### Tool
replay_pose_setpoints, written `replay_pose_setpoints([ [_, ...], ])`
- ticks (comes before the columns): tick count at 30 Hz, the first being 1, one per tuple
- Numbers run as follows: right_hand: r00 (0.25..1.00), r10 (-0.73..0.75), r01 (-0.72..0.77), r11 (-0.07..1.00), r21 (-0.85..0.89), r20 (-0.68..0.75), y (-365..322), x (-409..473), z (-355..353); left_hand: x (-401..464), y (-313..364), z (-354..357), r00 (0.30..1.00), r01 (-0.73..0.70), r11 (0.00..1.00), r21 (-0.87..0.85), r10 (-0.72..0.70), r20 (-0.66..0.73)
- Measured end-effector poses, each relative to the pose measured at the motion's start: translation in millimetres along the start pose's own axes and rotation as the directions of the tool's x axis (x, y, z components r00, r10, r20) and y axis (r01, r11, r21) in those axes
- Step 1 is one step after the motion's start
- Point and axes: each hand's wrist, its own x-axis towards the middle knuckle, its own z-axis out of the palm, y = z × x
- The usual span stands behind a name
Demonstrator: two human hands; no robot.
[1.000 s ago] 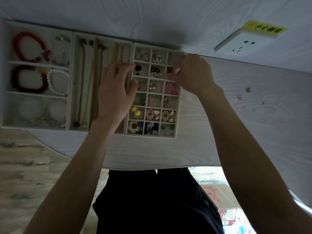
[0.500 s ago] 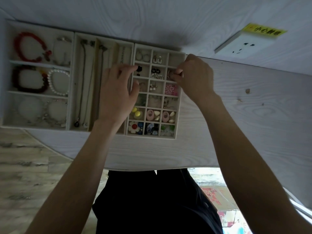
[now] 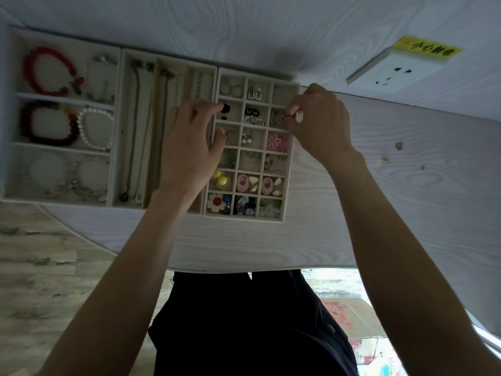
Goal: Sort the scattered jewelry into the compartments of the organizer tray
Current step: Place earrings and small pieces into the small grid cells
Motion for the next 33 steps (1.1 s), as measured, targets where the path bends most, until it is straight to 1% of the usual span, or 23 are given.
replay_pose_setpoints([
  [3, 1.0, -0.018, 0.019, 0.999, 0.034, -0.013, -1, -2, -2, 0, -1, -1, 1.0, -0.002, 1.0, -0.002, 0.002, 0.0],
  [7, 0.996, -0.038, 0.052, 0.983, 0.178, -0.083, 1, -8, -9, 0, 0, -1, 1.0, -0.001, 1.0, -0.015, 0.001, -0.006],
  [8, 0.994, -0.056, 0.074, 0.979, 0.191, -0.095, 2, -9, -10, 0, 0, -1, 1.0, -0.005, 1.0, -0.016, 0.005, -0.009],
  [11, 0.984, -0.144, 0.159, 0.976, 0.151, -0.104, 7, -10, -12, 0, -2, -1, 1.0, -0.015, 1.0, -0.006, 0.015, -0.008],
  [13, 0.977, -0.198, 0.206, 0.972, 0.116, -0.077, 8, -8, -9, -1, -2, -1, 1.0, -0.009, 1.0, -0.009, 0.009, 0.002],
  [15, 0.974, -0.221, 0.224, 0.972, 0.067, -0.047, 7, -7, -6, -1, -1, -1, 1.0, -0.011, 1.0, -0.01, 0.011, -0.002],
  [17, 0.981, -0.188, 0.191, 0.98, 0.063, -0.041, 6, -6, -5, -1, 0, -2, 1.0, -0.02, 1.0, -0.018, 0.02, -0.014],
  [20, 0.995, -0.094, 0.096, 0.992, 0.087, -0.031, 3, -5, -3, -2, -1, -3, 1.0, -0.01, 0.999, -0.036, 0.009, -0.021],
  [24, 0.994, 0.112, -0.112, 0.994, 0.016, -0.015, -4, -2, 9, -3, -1, -3, 1.0, -0.007, 1.0, -0.028, 0.007, -0.024],
  [27, 0.972, 0.234, -0.234, 0.972, 0.022, -0.019, -9, -1, 13, -3, 1, -4, 1.0, -0.002, 0.999, -0.034, 0.002, -0.017],
  [30, 0.954, 0.298, -0.299, 0.954, -0.021, -0.034, -15, 2, 15, -3, 1, -4, 1.0, 0.014, 0.999, -0.035, -0.014, -0.003],
  [33, 0.949, 0.312, -0.313, 0.949, -0.034, -0.044, -17, 2, 13, -4, -1, -3, 1.0, 0.007, 0.999, -0.035, -0.008, -0.01],
])
